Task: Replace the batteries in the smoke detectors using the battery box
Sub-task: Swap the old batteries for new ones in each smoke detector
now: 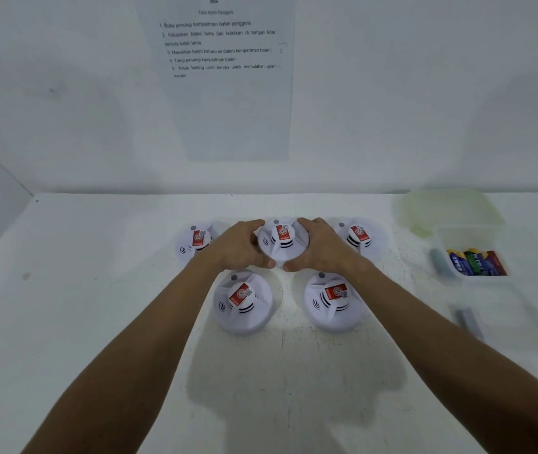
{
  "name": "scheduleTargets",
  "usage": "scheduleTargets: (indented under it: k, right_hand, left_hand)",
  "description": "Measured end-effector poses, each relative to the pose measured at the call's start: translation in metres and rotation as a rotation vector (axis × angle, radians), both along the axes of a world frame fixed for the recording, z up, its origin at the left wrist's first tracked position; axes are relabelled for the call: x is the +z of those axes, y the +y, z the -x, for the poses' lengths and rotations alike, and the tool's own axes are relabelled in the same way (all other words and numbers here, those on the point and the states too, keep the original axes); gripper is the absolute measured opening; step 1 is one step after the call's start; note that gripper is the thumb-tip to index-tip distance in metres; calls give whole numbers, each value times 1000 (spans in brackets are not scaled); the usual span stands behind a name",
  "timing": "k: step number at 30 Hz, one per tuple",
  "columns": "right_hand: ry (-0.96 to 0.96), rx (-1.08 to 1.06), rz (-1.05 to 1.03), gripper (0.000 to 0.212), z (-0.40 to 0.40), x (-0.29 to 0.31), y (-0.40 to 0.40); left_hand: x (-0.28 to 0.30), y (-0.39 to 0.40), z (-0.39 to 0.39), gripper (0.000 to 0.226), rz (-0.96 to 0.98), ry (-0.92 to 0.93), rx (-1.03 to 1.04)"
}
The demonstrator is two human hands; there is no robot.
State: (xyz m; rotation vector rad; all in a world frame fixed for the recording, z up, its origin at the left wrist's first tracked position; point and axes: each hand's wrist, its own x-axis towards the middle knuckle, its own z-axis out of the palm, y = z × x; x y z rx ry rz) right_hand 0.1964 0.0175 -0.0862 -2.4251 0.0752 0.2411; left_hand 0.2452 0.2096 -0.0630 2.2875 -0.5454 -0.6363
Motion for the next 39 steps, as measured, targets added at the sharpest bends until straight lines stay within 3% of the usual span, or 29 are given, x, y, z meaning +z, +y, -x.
scheduleTargets:
  k: [4, 9, 14, 17, 19, 21, 23, 27, 29, 31, 32, 35, 39]
  right_hand:
    - [40, -18, -15, 76, 10, 15, -2]
    - [-112, -122, -45, 98, 36, 42, -35]
    - [-103, -262, -25, 97, 64, 51, -90]
    - [-7, -254, -16, 106, 69, 46, -105]
    - [37, -167, 13, 95, 67, 41, -110]
    - [92, -105, 64, 71, 64, 46, -106]
    - [110, -54, 136, 64, 62, 39, -111]
    - [18, -12, 88, 68, 55, 23, -123]
    - [-7, 47, 60, 84, 53, 18, -135]
    - [-71, 63, -12, 113, 68, 38, -138]
    - [-93, 67, -38, 118, 77, 49, -141]
    - [-179, 78, -131, 105, 100, 65, -165]
    - [-211, 69, -239, 102, 141, 84, -198]
  left_hand:
    - [14, -3, 8, 58, -108, -9, 5]
    - [39, -32, 17, 82, -147, -209, -89]
    - [47, -90, 32, 76, -40, -188, -200]
    - [33, -119, 26, 74, -131, -192, -258]
    - [23, -132, 21, 68, -252, -221, -286]
    - [16, -138, 18, 57, -344, -239, -280]
    - [9, -141, 18, 53, -361, -236, -249]
    - [15, -148, 35, 40, -257, -186, -144]
    - [25, -152, 44, 35, -217, -221, -136]
    - [39, -153, 56, 60, -113, -232, -80]
    - [47, -154, 64, 71, -35, -205, -45]
    - [69, -162, 98, 85, 196, -99, -9]
    - [87, -179, 145, 71, 553, 182, 46]
